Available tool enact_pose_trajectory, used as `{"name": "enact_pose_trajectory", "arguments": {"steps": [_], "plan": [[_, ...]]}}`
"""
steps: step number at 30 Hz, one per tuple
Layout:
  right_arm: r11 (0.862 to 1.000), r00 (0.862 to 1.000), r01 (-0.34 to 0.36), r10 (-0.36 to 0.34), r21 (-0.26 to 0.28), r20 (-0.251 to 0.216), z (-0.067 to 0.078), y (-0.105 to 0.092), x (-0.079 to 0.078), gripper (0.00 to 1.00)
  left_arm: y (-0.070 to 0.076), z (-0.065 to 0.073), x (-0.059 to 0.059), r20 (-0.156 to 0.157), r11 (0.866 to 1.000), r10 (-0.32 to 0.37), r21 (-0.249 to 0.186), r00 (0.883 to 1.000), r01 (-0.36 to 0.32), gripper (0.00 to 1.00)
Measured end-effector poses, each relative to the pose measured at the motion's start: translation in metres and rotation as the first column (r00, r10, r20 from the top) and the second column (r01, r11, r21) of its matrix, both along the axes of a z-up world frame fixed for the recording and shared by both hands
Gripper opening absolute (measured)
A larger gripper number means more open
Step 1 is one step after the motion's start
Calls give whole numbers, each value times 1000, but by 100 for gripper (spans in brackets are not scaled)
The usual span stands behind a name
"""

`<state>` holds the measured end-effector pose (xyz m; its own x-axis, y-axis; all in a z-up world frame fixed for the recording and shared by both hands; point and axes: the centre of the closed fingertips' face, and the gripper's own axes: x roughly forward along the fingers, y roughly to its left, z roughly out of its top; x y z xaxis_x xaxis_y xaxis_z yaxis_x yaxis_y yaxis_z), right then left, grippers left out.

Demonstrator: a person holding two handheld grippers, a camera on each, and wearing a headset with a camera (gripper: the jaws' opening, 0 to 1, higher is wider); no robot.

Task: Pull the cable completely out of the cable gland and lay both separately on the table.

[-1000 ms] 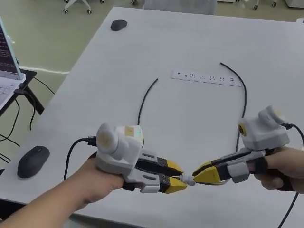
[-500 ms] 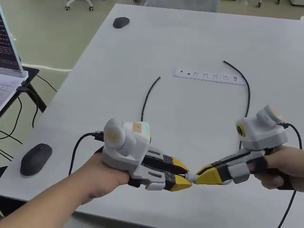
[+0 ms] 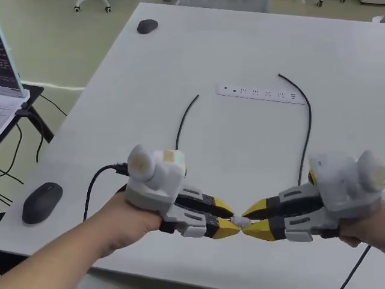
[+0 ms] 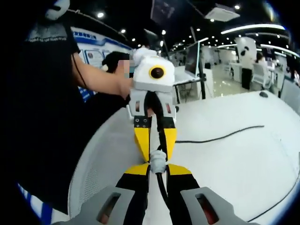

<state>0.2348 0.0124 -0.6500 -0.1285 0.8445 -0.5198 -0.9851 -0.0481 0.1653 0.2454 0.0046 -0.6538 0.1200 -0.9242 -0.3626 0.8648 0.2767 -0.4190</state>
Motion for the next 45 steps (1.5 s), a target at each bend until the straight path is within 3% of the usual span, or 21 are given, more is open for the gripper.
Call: {"name": "enact_pose_trajectory", "arguments": {"steps": [2, 5, 7, 9, 11, 13, 15, 19, 24, 30, 33, 35, 37, 39, 42, 45], "plan": [[1000, 996, -9, 11, -17, 92, 1, 1, -1, 8, 1, 1, 0, -4, 1000, 4, -5, 1000, -4, 15], [998, 966, -7, 24, -67, 257, -1, 1, -2, 8, 2, 1, -1, -26, 1000, 11, -13, 1000, -12, 15], [997, 953, -4, 29, -81, 302, -3, 1, -4, 8, 2, 0, -3, -31, 1000, 11, -16, 999, -11, 15], [996, 930, 6, 26, -84, 368, -3, 1, -2, 8, 3, 0, -4, -36, 999, 21, -24, 999, -22, 15], [997, 920, 11, 21, -81, 392, -3, 2, -2, 8, 5, 1, -2, -59, 998, 40, -37, 997, -42, 15], [996, 891, 20, 20, -84, 454, 0, 3, 1, 9, 6, 3, -1, -59, 998, 49, -44, 997, -51, 15], [996, 890, 30, 11, -84, 455, 1, 4, 0, 9, 7, 5, -1, -59, 998, 49, -47, 997, -52, 15], [995, 873, 42, 5, -85, 488, 3, 5, 1, 9, 8, 8, 0, -59, 997, 53, -52, 997, -56, 15], [995, 874, 43, 9, -95, 485, 4, 4, 1, 9, 7, 8, -1, -54, 997, 51, -54, 997, -54, 15], [993, 890, 66, -16, -94, 456, 2, 5, 0, 9, 7, 8, -3, -39, 998, 40, -48, 998, -42, 15], [990, 910, 142, -123, -18, 397, 13, 9, 5, 15, 8, 9, -1, -22, 998, 43, -49, 999, -44, 15], [986, 915, 168, -151, -14, 375, 15, 7, 7, 21, 9, 10, 2, -5, 998, 45, -51, 999, -45, 15], [976, 915, 217, -197, -17, 352, 17, 0, 13, 22, 10, 11, 4, 8, 997, 50, -52, 999, -49, 15], [962, 919, 274, -263, 6, 295, 21, -5, 17, 24, 12, 12, 6, 26, 998, 51, -49, 998, -50, 15], [921, 891, 386, -386, 50, 239, 30, -16, 31, 21, 13, 15, 12, 77, 998, 57, -42, 995, -54, 15], [898, 863, 441, -428, 12, 268, 24, -28, 40, 18, 13, 20, 16, 98, 997, 57, -49, 994, -52, 15]]}}
